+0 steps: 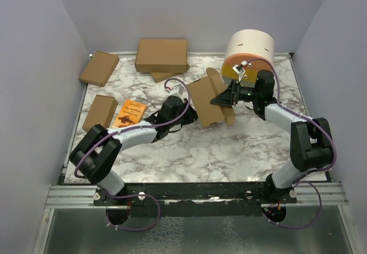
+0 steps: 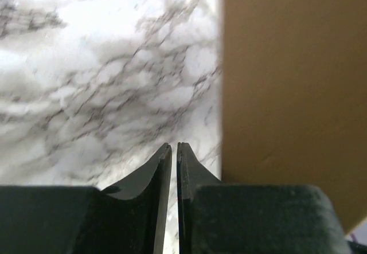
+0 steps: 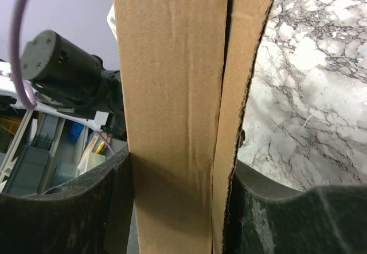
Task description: Fold the paper box
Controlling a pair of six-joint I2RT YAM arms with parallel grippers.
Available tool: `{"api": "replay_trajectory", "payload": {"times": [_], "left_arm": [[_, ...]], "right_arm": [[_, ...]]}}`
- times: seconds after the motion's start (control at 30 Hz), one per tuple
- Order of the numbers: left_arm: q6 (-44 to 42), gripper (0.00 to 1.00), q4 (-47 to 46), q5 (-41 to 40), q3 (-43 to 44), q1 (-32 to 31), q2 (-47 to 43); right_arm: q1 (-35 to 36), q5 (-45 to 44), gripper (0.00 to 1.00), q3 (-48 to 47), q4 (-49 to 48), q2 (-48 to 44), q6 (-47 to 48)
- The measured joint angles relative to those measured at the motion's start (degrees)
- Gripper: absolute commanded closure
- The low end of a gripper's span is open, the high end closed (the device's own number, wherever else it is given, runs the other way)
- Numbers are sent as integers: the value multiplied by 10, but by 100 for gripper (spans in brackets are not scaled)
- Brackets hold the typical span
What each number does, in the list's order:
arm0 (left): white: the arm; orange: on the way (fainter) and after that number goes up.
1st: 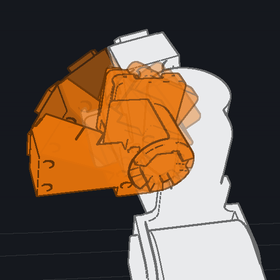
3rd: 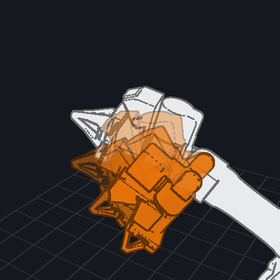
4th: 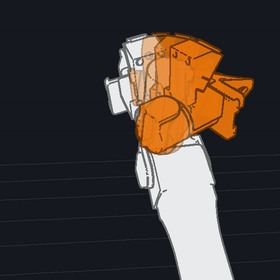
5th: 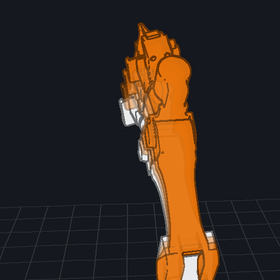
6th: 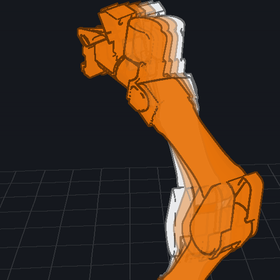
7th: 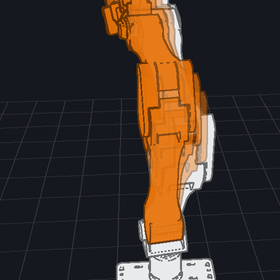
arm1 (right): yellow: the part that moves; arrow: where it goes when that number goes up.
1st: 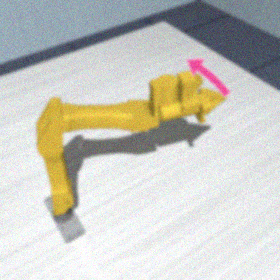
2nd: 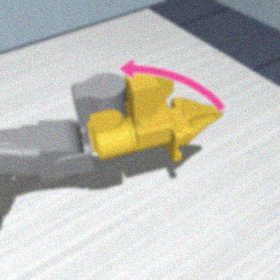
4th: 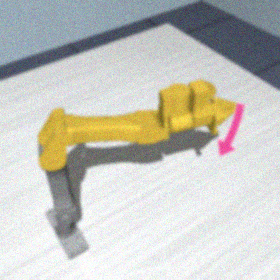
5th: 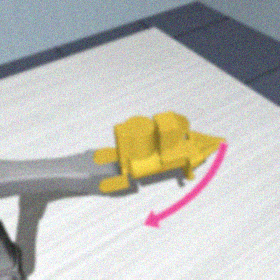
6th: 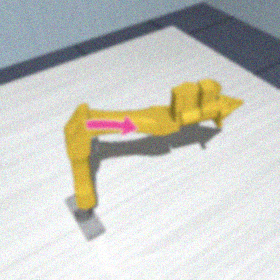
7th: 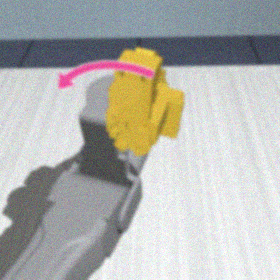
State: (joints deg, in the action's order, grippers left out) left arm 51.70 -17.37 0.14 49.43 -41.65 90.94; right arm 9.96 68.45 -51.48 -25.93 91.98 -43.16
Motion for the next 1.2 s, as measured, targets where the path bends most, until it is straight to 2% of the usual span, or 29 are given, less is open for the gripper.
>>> {"api": "replay_trajectory", "payload": {"times": [0.13,0.17,0.33,0.43,0.47,0.63,0.87,1.1,1.2], "left_arm": [[0,75,-43,21,-98,21,-43],[0,70,-58,31,-125,33,-53],[-4,31,-137,87,-243,95,-100],[-15,8,-170,118,-261,98,-131],[-19,5,-189,129,-260,98,-142],[-13,1,-301,183,-252,97,-154],[53,1,-461,239,-224,97,-56],[91,1,-534,254,-179,78,3],[105,5,-558,254,-169,74,27]], "right_arm": [[-3,-2,56,3,-3,-2,-3],[-5,-2,56,5,-7,-3,-5],[-15,-3,56,20,-16,-5,-14],[-17,-3,56,22,-19,-5,-16],[-17,-3,56,22,-20,-5,-16],[-17,-3,56,22,-24,-5,-17],[-17,-2,56,22,-29,-5,-28],[-17,-2,56,30,-64,-5,-70],[-22,-2,56,40,-89,-5,-94]]}}
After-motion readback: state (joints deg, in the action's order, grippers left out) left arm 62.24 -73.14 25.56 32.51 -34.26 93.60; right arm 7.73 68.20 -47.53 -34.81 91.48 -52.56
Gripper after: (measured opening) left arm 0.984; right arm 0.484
